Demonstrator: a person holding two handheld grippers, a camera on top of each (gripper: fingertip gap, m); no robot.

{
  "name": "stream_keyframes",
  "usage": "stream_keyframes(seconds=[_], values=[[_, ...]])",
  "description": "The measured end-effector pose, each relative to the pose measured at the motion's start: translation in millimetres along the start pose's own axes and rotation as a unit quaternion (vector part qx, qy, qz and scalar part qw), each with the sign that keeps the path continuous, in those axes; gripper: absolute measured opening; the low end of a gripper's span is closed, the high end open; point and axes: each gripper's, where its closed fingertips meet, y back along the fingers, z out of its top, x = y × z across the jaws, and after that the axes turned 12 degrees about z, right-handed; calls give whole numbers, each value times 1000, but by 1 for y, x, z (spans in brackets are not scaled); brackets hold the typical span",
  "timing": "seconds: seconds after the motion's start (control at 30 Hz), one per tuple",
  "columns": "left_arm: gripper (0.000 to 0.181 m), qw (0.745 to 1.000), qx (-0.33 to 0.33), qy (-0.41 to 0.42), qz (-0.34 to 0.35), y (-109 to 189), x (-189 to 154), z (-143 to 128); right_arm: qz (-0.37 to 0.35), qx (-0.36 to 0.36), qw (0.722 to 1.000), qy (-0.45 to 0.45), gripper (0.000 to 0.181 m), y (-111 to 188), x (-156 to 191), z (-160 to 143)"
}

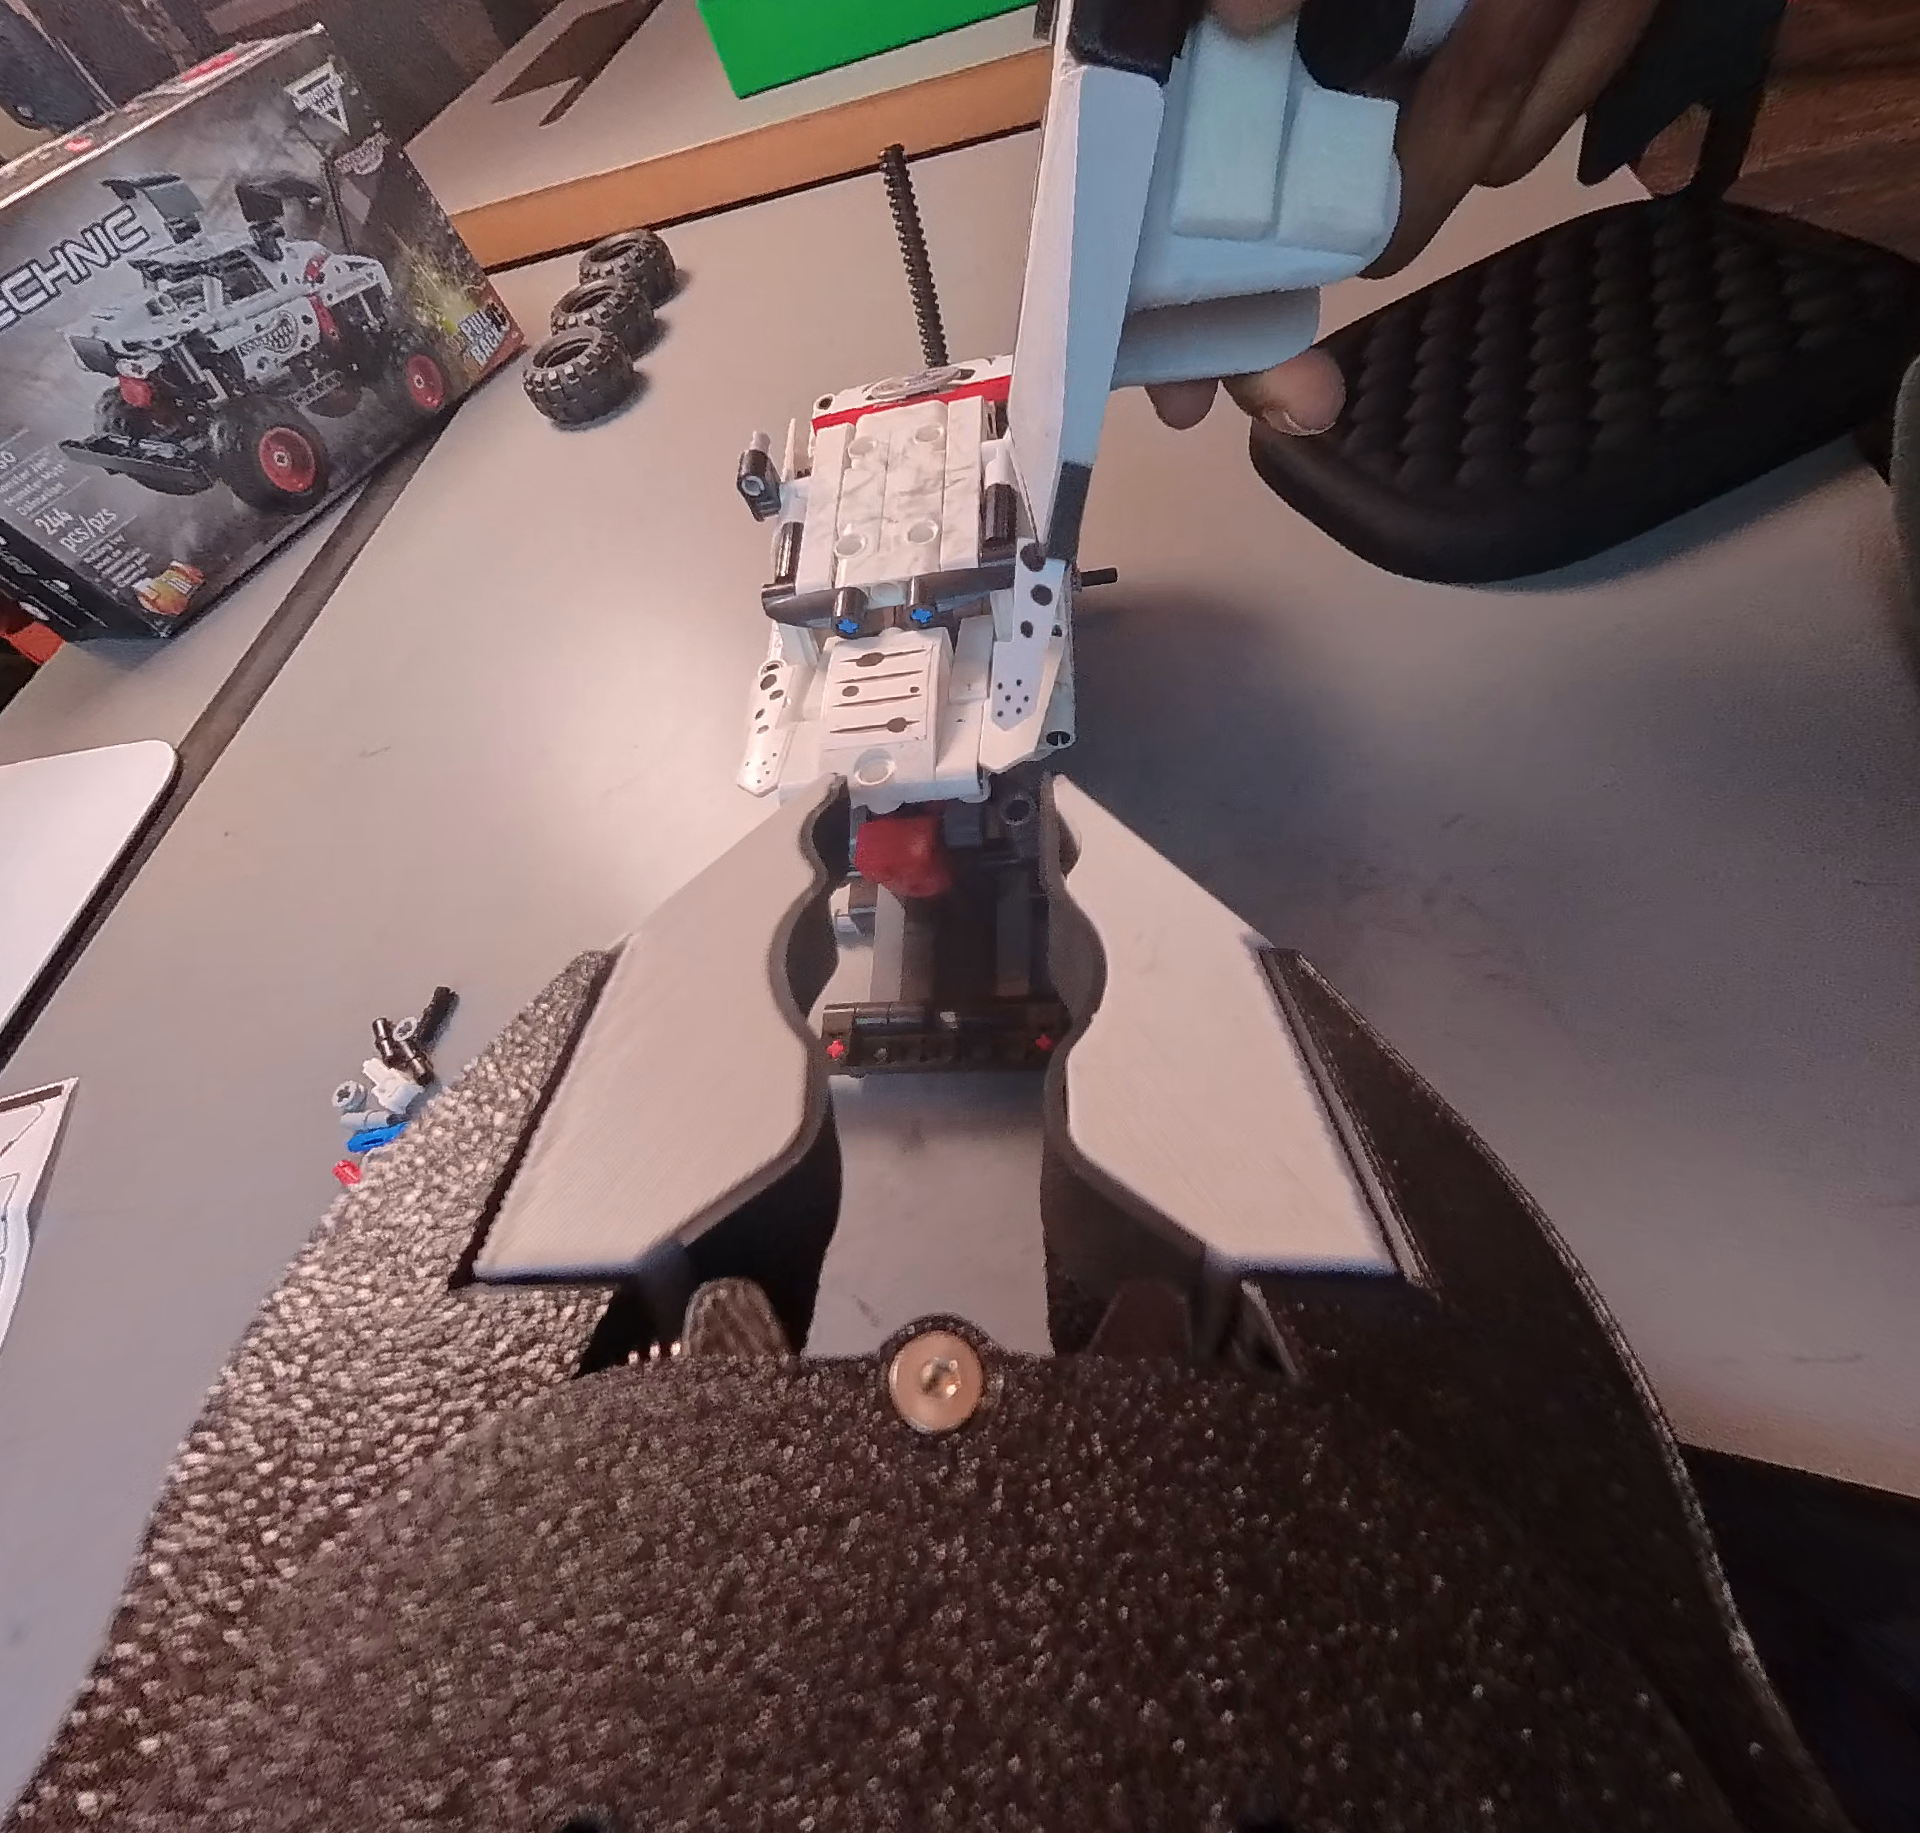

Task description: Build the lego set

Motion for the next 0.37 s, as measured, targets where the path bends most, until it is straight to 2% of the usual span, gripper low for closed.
stream_keyframes(seconds=[0.37], values=[[25,1000,-26,12,-7,7,2,8,-11,-6,1000,-18,0,-3,-2,1]])
